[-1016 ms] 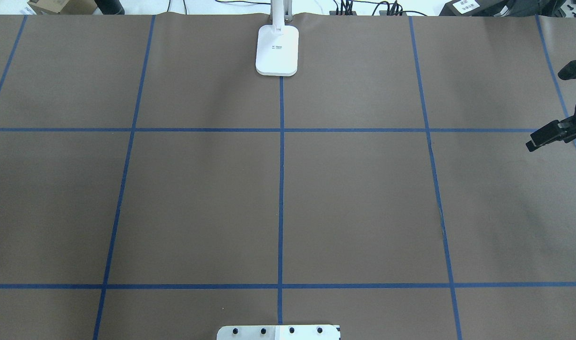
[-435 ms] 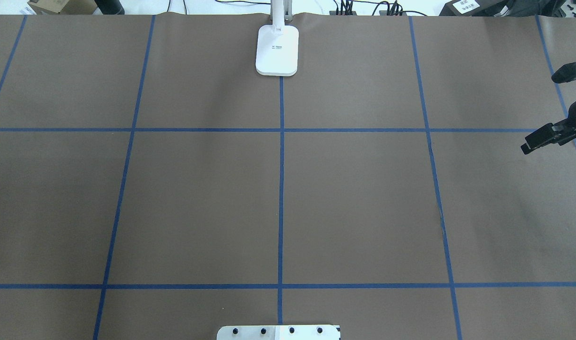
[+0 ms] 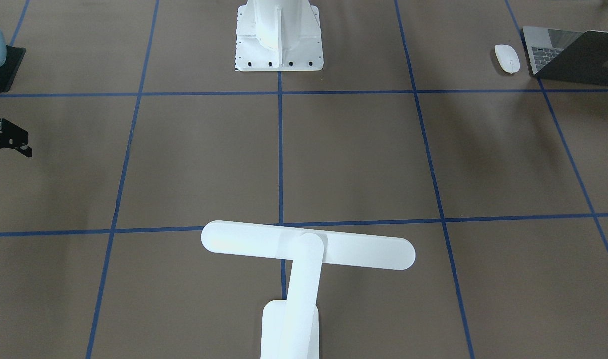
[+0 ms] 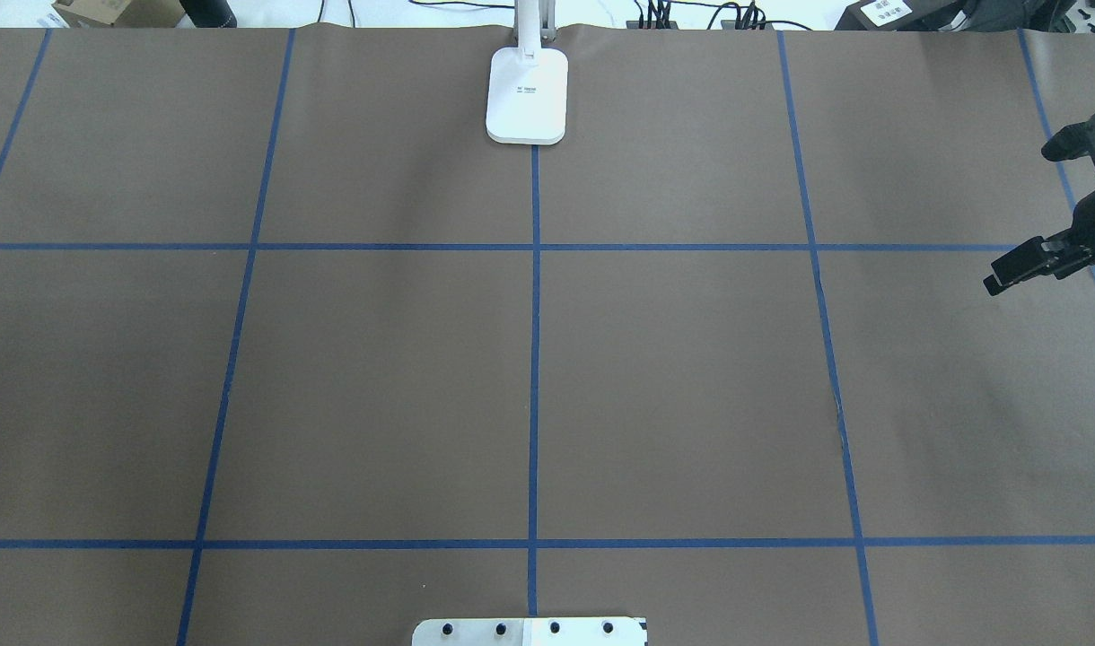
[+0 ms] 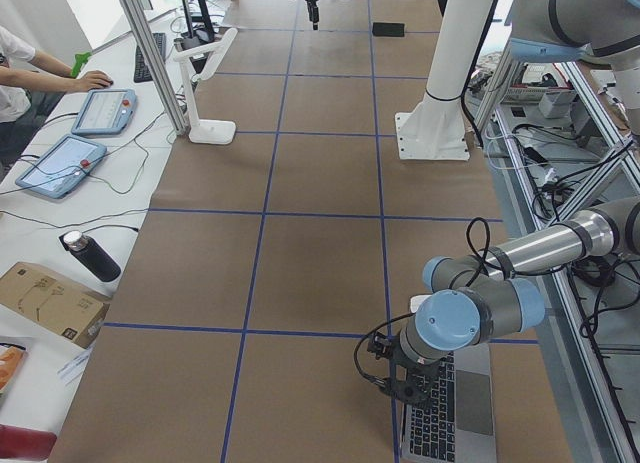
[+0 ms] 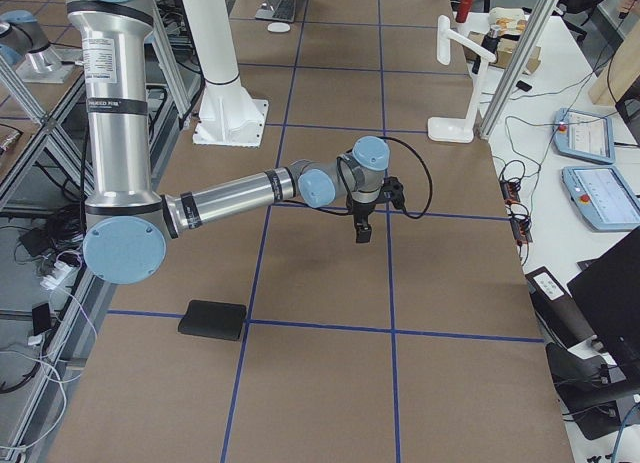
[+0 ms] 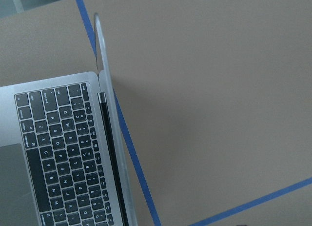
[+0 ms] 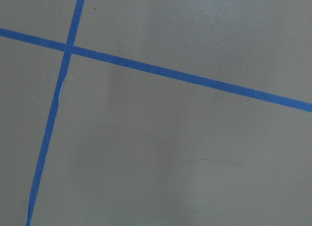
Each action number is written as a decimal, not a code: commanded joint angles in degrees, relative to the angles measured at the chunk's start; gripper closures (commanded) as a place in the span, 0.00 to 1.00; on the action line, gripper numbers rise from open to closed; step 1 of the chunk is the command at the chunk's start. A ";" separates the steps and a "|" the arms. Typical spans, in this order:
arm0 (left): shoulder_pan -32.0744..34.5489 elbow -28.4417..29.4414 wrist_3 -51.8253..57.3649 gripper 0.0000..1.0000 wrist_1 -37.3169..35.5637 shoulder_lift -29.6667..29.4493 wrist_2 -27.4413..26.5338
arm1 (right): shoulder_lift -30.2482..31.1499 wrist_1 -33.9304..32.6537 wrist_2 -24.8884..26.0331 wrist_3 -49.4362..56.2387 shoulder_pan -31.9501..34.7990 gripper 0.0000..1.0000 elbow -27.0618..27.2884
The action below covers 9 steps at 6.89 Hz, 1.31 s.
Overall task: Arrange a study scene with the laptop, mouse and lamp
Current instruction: 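Carry the open silver laptop with the left gripper into the workspace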
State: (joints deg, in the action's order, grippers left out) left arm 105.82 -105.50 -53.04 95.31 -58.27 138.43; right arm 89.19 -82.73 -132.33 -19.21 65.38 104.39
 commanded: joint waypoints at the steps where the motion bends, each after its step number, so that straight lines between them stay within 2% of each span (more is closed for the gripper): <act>1: 0.00 0.03 0.04 0.27 -0.12 1.05 0.26 | -0.24 0.11 0.05 -0.04 -0.17 0.01 -0.59; 2: -0.09 0.03 0.04 0.34 -0.21 1.14 0.35 | -0.24 0.11 0.05 -0.04 -0.26 0.01 -0.77; 3: -0.09 0.12 0.13 0.48 -0.39 1.14 0.27 | -0.24 0.02 0.05 -0.04 -0.26 0.01 -0.77; 5: -0.09 -0.06 0.13 1.00 -0.65 0.97 0.35 | -0.24 0.11 0.05 -0.04 -0.26 0.01 -0.94; 9: -0.18 -6.01 0.30 1.00 -2.84 -0.78 0.35 | -0.85 0.02 -0.12 -0.04 -0.26 0.01 -2.69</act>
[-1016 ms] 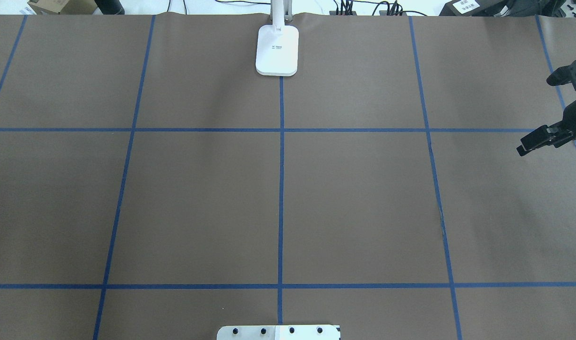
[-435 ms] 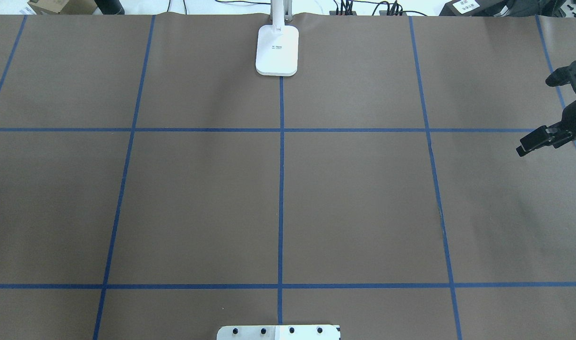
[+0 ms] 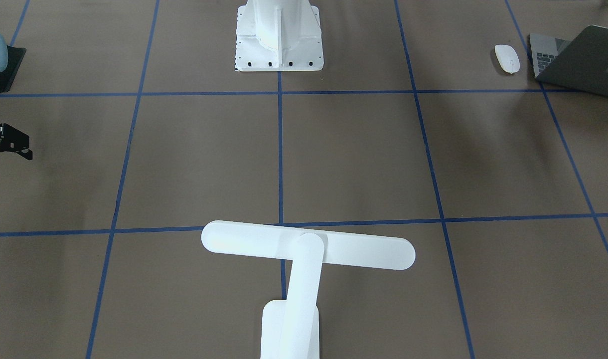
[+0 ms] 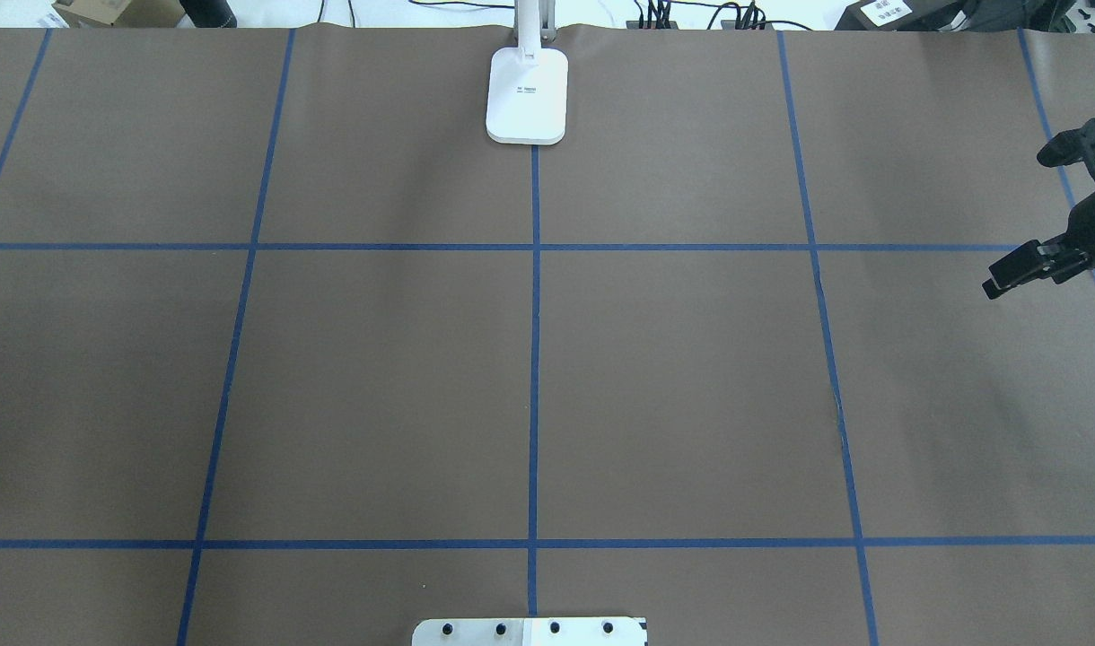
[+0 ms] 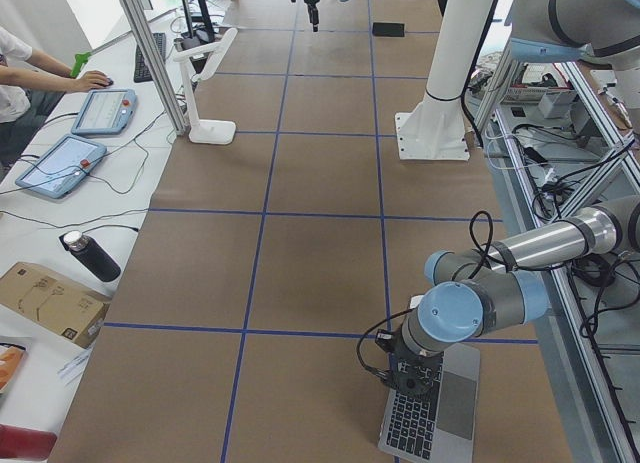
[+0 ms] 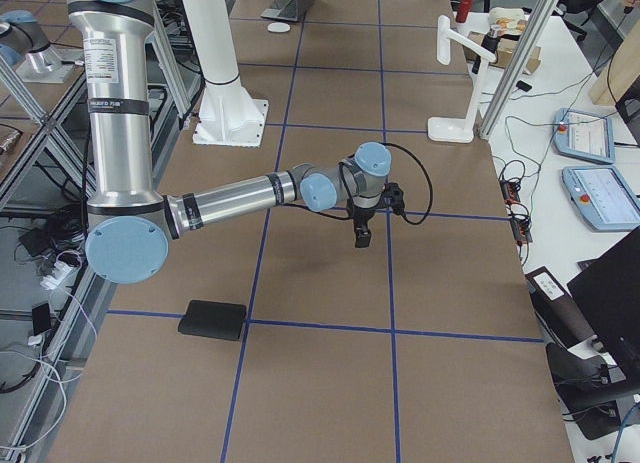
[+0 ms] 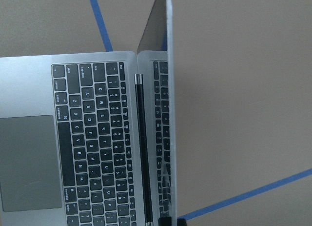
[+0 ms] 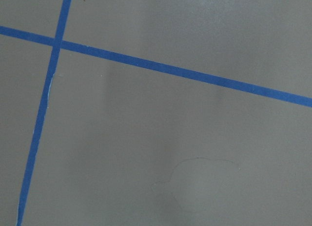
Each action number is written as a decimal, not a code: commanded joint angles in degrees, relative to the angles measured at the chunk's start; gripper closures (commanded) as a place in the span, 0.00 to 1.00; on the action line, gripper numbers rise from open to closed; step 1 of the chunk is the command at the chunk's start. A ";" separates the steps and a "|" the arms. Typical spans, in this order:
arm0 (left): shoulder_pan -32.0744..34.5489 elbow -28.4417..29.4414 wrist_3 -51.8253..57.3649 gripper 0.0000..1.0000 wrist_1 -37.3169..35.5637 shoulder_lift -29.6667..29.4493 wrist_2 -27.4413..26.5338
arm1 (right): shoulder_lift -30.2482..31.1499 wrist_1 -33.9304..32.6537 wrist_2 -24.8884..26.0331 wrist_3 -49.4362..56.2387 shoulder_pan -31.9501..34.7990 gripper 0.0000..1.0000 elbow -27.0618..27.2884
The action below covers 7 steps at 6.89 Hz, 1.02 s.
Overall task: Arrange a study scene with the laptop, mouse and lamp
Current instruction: 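Carry the open silver laptop with the left gripper into the workspace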
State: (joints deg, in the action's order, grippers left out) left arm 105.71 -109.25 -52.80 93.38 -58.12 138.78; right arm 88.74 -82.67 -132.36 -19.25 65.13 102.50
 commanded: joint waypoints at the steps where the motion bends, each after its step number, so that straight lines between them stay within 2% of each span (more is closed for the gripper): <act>1: -0.06 -5.24 -0.02 1.00 -6.05 -5.73 -0.09 | -0.94 -0.03 -0.09 0.00 0.00 0.01 -1.16; 2: -0.06 -7.19 -0.02 1.00 -10.19 -11.08 0.00 | -1.03 0.06 -0.09 0.00 0.00 0.01 -1.08; 4: -3.98 -6.68 -2.46 1.00 -10.76 -20.50 0.69 | -1.38 -0.03 -0.01 0.00 0.00 0.01 -1.25; 7: -18.65 -6.33 -29.72 1.00 -11.37 -40.77 0.97 | -1.38 -0.03 0.26 0.00 0.09 0.01 -2.74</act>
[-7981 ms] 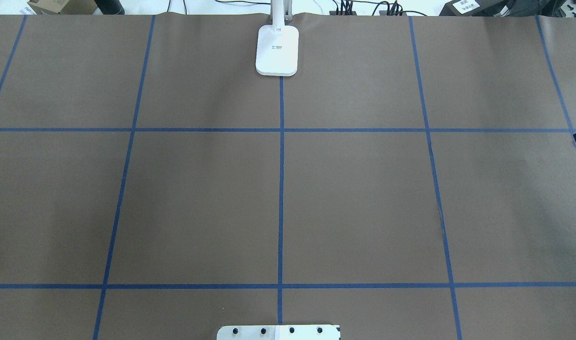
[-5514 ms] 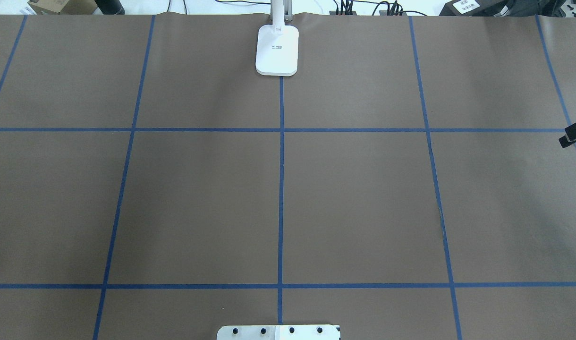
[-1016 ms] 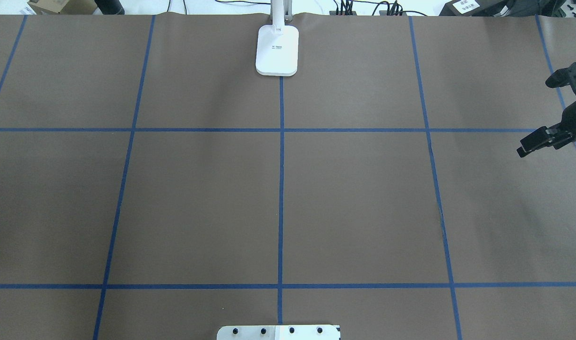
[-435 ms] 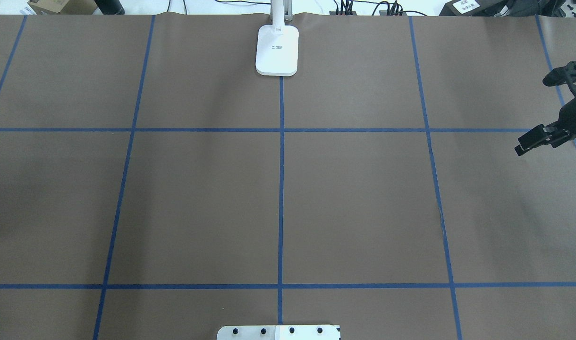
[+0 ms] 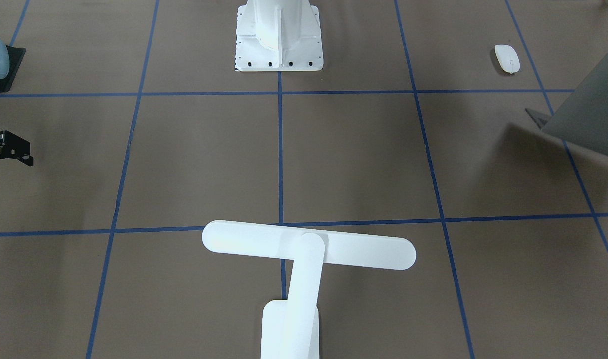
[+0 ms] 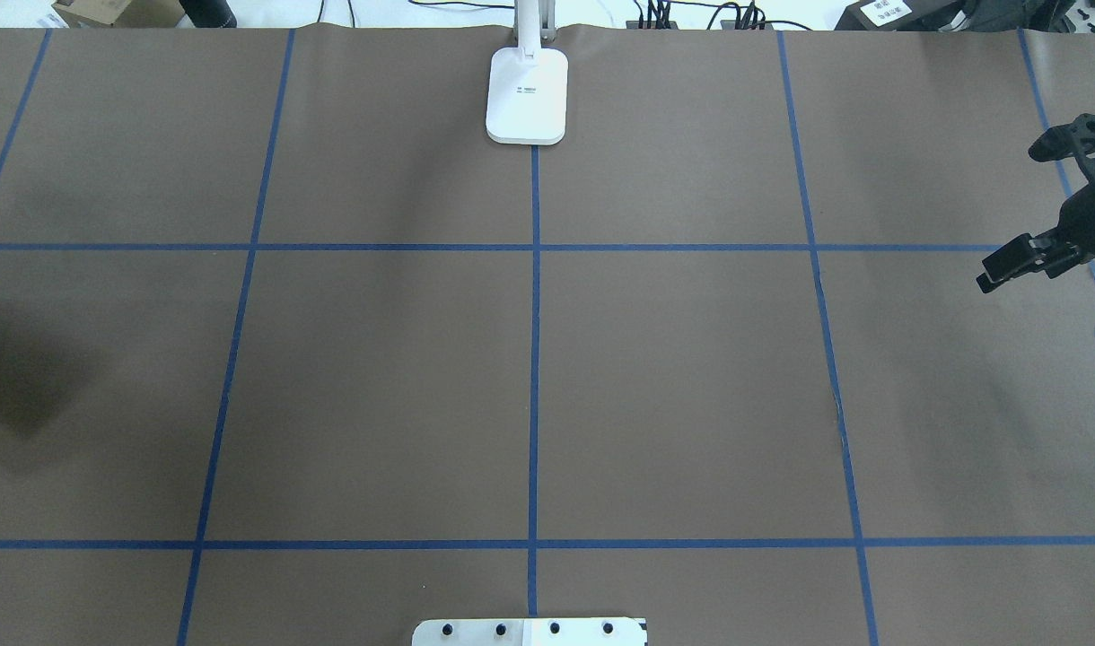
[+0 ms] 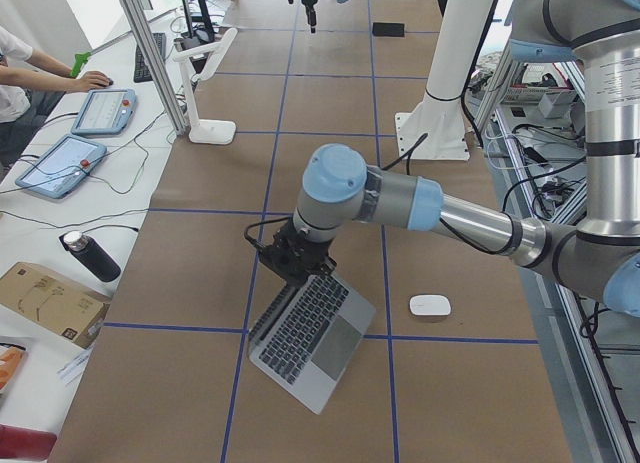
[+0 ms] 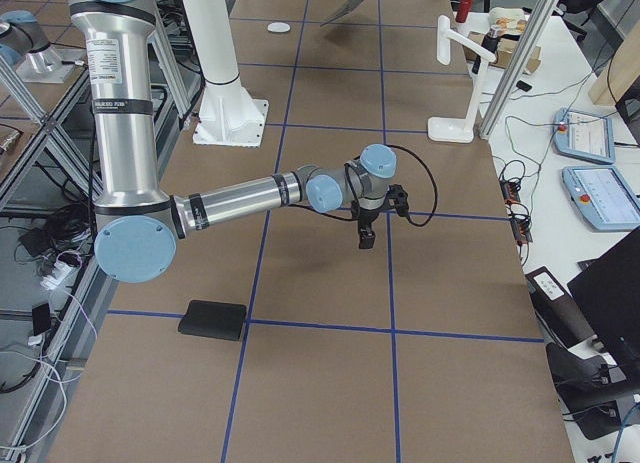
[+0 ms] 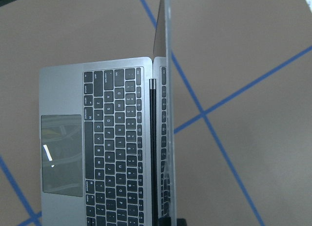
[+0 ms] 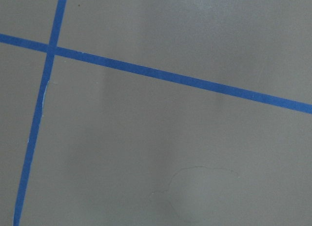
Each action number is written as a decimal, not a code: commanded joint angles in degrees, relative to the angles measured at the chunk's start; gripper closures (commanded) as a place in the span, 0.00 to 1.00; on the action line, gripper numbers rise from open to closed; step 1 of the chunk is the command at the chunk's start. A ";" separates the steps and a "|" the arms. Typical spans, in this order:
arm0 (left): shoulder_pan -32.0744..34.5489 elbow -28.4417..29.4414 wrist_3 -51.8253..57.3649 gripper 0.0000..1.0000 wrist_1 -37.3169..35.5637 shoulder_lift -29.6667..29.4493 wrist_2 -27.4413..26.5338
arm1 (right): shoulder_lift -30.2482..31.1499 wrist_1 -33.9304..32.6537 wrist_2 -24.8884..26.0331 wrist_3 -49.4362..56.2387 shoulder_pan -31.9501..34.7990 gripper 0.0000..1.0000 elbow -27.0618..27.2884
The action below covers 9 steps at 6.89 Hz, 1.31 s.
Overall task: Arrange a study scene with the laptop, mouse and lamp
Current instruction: 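Carry the open silver laptop with the left gripper into the workspace, then lower the laptop with the left gripper onto the table in front of the lamp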
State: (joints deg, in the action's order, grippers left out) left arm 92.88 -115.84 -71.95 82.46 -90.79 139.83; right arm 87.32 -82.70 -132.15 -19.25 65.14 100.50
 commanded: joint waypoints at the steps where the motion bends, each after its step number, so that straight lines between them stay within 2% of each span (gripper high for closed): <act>1: -12.13 0.00 -23.03 1.00 -0.72 -15.57 -0.61 | 0.22 0.00 0.05 0.00 0.07 0.01 -1.53; 3: -21.99 -1.66 -47.29 1.00 -0.90 -26.32 -2.70 | -0.04 0.00 -0.03 0.00 0.07 0.01 -2.94; 6: -40.36 -2.20 -70.73 1.00 -13.26 -44.42 -14.11 | -0.13 0.00 -0.03 0.00 0.07 0.01 -3.47; 8: -49.43 -1.15 -79.81 1.00 -14.08 -47.89 -22.55 | -0.13 0.00 -0.03 0.00 0.07 0.01 -4.00; 9: -51.72 2.25 -81.41 1.00 -14.35 -50.43 -25.19 | -0.13 0.00 -0.03 0.00 0.07 0.01 -4.35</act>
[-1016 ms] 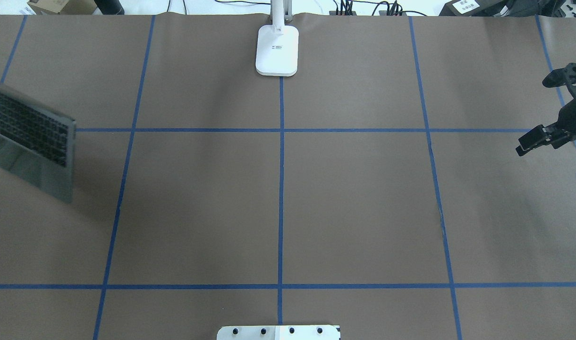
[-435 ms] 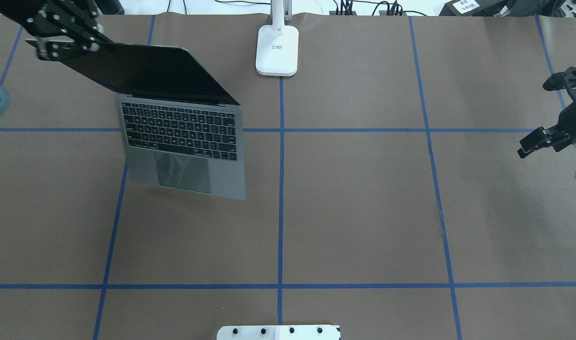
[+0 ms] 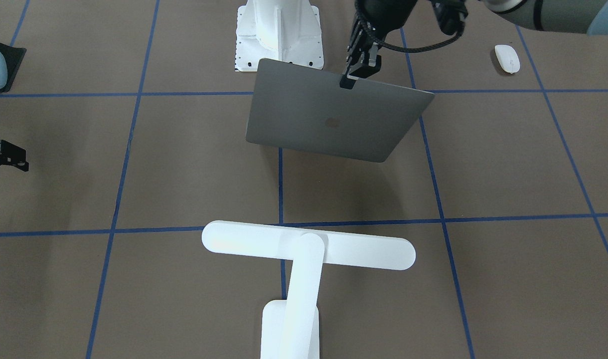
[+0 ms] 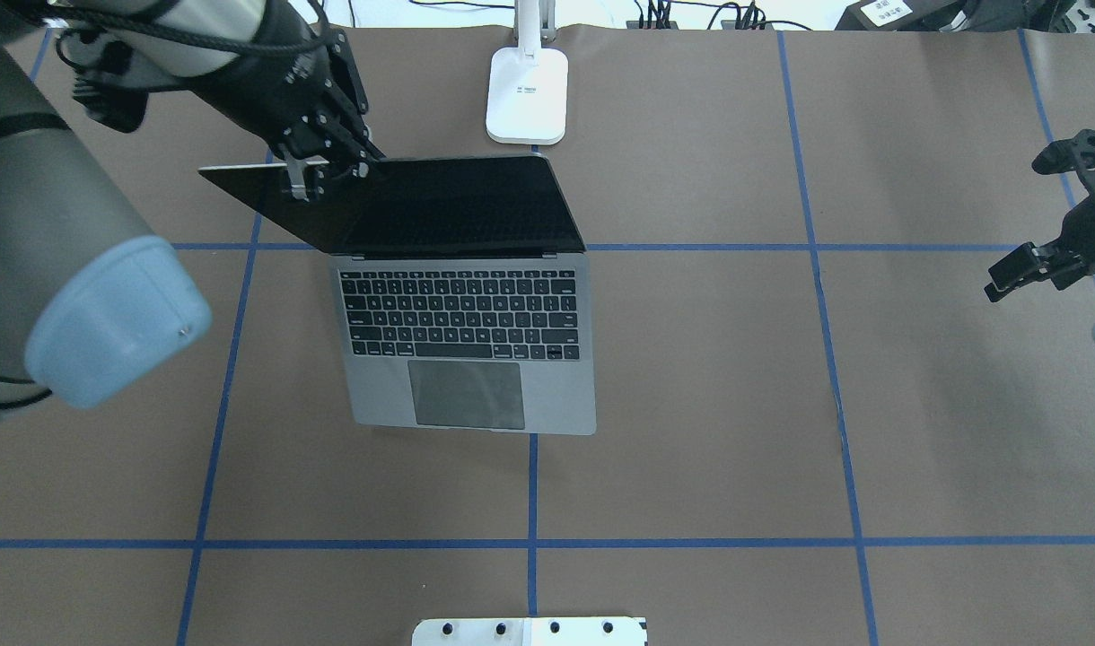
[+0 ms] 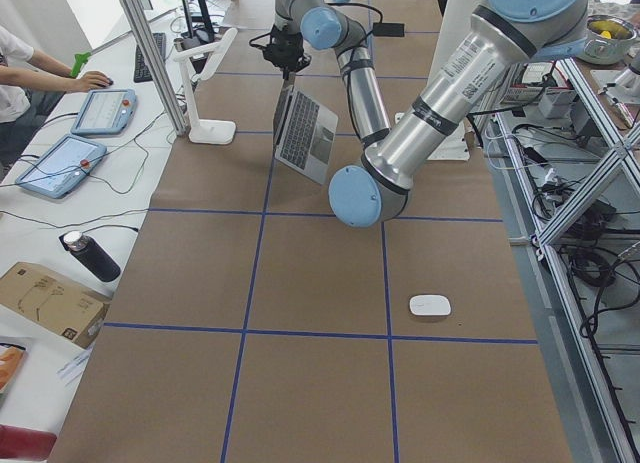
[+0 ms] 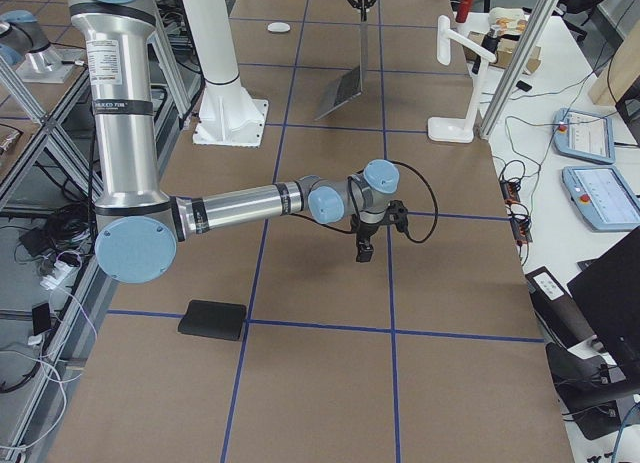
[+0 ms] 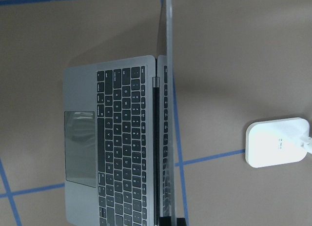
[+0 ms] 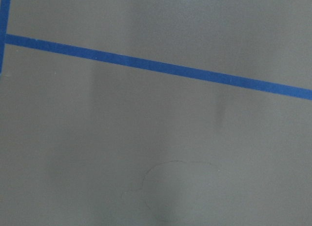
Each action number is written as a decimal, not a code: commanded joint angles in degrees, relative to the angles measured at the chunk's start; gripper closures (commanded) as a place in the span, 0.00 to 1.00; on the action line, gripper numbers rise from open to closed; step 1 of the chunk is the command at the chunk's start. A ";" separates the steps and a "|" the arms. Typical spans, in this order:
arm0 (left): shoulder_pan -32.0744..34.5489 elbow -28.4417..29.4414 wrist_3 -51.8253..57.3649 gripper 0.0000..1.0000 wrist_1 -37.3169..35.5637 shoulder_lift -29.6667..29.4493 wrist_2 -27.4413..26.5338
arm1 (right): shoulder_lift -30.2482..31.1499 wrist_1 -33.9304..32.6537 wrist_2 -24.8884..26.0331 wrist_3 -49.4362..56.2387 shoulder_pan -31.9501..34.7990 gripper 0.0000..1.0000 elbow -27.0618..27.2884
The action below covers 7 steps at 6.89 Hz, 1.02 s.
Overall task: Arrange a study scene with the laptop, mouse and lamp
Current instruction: 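Lower the laptop with the left gripper onto the table in front of the lamp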
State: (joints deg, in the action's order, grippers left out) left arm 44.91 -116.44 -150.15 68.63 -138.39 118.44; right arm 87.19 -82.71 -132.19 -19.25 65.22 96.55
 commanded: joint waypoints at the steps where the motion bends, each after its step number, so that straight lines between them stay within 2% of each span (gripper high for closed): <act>1: -4.99 5.93 -3.22 1.00 -1.13 -5.02 -6.18 | -0.09 0.00 0.00 0.00 0.00 0.01 -0.48; 3: -6.14 11.90 -2.35 1.00 0.17 -6.35 -9.87 | -0.26 0.00 0.00 0.00 0.00 0.01 -0.66; 4: -6.24 16.99 -2.34 1.00 2.19 -9.50 -10.42 | -0.27 0.00 0.00 0.00 0.00 0.01 -0.66; 7: -6.15 27.73 -2.17 1.00 11.94 -12.16 -12.16 | -0.53 0.00 0.00 0.00 0.00 0.01 -1.54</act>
State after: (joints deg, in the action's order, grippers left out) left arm 38.71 -92.49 -152.40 77.37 -149.48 107.53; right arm 86.71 -82.70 -132.19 -19.25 65.21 95.21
